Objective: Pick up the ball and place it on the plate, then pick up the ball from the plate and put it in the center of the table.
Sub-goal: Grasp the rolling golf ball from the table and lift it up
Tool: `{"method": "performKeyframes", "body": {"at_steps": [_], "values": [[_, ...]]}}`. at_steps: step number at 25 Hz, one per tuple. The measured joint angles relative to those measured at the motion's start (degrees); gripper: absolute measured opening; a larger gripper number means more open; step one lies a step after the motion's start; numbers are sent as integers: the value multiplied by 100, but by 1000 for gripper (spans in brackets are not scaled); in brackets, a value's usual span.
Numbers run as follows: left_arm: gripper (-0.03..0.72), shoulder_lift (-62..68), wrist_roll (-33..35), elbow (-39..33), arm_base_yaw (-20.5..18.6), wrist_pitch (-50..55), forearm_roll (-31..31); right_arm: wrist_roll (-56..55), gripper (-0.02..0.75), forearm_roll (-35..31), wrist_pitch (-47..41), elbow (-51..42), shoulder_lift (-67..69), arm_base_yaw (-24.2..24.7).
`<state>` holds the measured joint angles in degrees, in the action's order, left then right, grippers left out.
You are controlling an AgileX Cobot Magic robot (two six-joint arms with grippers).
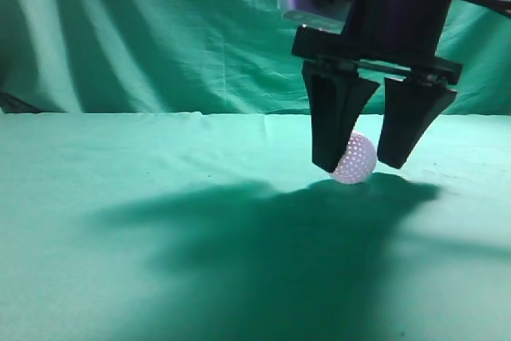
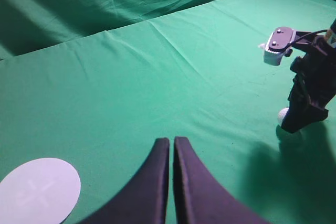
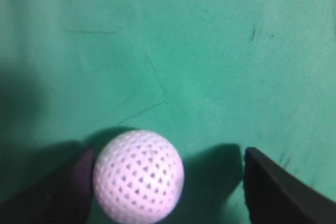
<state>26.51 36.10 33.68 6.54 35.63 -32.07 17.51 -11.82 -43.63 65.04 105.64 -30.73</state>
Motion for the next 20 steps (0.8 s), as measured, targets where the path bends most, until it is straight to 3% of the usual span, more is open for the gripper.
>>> {"method": "performKeyframes", "body": {"at_steps": [6,11,20], "values": [[0,0,0,0,0,0,14,110,538,69,-21,84,174,-10],[0,0,0,0,0,0,45,130,314,242,-94,117,197,-10],[0,0,0,0,0,0,116,144,321,446,-724,1296,234,-10]]}}
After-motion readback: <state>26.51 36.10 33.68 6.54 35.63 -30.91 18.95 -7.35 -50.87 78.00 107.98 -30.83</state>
